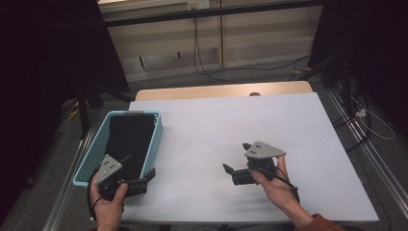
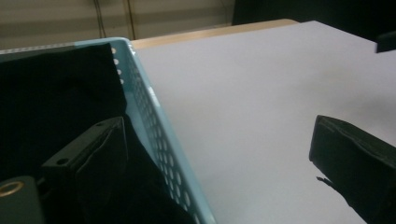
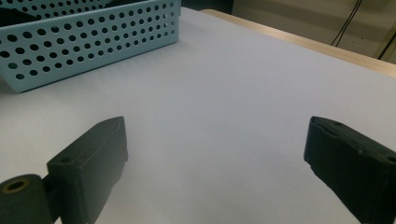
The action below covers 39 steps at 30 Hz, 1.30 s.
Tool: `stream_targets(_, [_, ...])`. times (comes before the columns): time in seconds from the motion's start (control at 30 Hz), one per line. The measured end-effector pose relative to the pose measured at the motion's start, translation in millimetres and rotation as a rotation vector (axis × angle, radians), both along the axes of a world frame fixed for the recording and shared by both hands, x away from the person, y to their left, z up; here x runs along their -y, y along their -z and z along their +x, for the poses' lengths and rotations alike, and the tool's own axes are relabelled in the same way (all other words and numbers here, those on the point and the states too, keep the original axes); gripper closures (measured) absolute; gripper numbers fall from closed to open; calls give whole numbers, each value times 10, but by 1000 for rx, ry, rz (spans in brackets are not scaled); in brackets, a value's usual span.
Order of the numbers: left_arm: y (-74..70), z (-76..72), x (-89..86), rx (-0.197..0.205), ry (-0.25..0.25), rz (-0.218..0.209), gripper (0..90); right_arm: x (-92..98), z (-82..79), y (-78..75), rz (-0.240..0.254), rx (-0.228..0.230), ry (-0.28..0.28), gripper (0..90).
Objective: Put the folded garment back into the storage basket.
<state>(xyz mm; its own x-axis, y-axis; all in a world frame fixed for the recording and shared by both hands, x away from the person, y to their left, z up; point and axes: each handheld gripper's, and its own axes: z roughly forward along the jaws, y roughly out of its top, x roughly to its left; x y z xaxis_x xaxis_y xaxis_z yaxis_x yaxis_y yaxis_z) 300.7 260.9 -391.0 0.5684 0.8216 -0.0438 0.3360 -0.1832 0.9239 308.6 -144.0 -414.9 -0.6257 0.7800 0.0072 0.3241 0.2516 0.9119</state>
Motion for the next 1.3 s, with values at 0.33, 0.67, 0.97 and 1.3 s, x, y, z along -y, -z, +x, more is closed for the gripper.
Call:
stream_targets(0.33, [54, -2, 16, -8, 20, 5, 45, 392, -202, 64, 21, 19, 98, 55])
stream_targets(0.67, [79, -18, 34, 2, 43, 15, 45, 737, -386, 158, 5, 1, 193, 54])
stream_targets(0.97, [104, -49, 6, 10, 35, 13, 45, 909, -485, 145, 15, 18, 224, 41])
stream_targets(1.3, [122, -65, -4, 11, 35, 16, 45, 1067, -615, 162, 32, 40, 253, 33])
